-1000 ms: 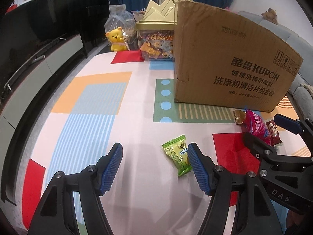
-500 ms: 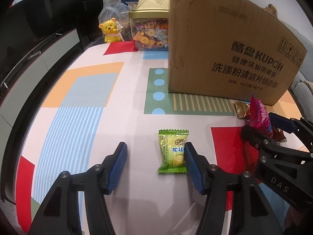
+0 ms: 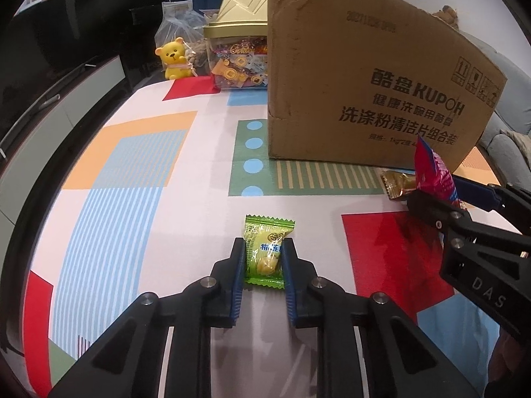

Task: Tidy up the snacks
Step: 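Grasp the light-green candy with the left tool while the right tool grasps the pink bag, then carry the green candy with the left tool while the right tool carries the pink bag over the box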

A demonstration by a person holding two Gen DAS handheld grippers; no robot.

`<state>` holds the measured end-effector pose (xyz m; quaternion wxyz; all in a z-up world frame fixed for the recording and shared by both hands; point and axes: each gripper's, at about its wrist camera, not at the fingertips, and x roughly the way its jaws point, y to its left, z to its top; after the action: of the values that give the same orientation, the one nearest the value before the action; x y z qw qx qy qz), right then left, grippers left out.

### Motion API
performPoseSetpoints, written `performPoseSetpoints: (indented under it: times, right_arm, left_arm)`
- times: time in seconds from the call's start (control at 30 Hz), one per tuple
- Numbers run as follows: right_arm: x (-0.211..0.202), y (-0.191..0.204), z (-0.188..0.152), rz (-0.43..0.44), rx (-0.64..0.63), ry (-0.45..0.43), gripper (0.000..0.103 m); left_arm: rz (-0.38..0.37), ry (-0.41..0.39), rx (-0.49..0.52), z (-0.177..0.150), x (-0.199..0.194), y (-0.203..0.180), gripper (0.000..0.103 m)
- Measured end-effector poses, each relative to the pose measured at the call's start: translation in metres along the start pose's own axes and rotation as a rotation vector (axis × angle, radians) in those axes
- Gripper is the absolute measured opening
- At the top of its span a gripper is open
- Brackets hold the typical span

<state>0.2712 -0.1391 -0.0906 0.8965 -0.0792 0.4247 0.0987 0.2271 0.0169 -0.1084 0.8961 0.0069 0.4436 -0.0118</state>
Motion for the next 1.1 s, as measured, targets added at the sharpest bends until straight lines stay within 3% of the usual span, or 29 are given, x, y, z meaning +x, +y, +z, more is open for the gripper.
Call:
performPoseSetpoints:
  times: [0.3,1.1]
  right_arm:
    - [-0.016,-0.009,0.011,0.02,0.022,-0.015,0.051]
    - [-0.069,-0.011,0.003,0.017,0.077,-0.062,0.051]
  left_arm:
    - [-0.012,-0.045,0.0,0.008,-0.017,-0.003,0.022]
    - [-0.026,-0.121,0.027,0.024,-0.059,-0.013,0.022]
